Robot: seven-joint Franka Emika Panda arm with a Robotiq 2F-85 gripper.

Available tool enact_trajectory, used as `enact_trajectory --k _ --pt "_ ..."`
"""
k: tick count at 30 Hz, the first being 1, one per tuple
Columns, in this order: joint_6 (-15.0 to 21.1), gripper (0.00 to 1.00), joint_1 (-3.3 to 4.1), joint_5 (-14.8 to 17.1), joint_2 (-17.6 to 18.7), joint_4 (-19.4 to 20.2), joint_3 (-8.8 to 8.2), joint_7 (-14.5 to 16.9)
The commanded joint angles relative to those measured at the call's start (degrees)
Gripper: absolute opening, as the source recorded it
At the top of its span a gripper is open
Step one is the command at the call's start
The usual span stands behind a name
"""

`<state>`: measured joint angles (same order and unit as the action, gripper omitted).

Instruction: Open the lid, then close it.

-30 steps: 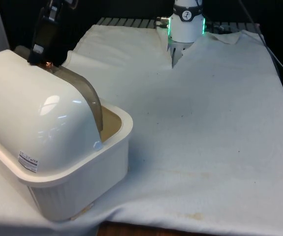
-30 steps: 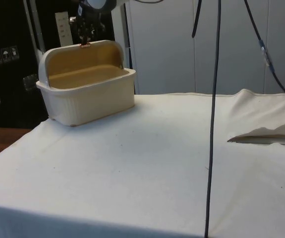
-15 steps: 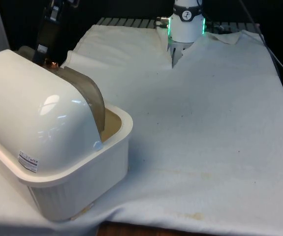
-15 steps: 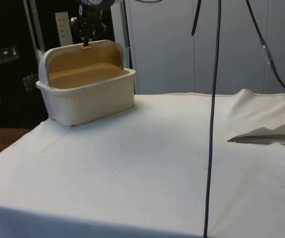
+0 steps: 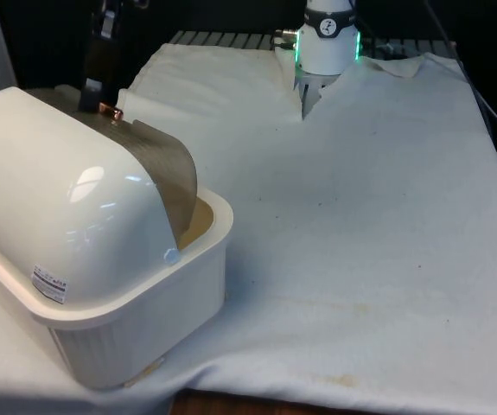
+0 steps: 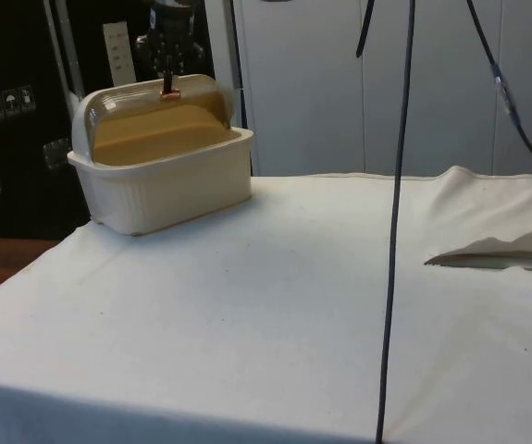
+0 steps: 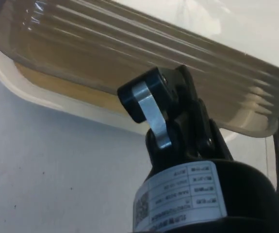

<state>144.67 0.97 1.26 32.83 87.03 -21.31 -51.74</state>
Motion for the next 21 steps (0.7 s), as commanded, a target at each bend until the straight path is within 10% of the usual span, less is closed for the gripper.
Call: enact_trajectory --k 1,21 --pt "-0.6 0.0 -0.17 0.7 -0.3 0.3 0.4 0.1" --pt "-9.3 0.0 -0.06 3.4 -1.4 0.0 1.09 -0.9"
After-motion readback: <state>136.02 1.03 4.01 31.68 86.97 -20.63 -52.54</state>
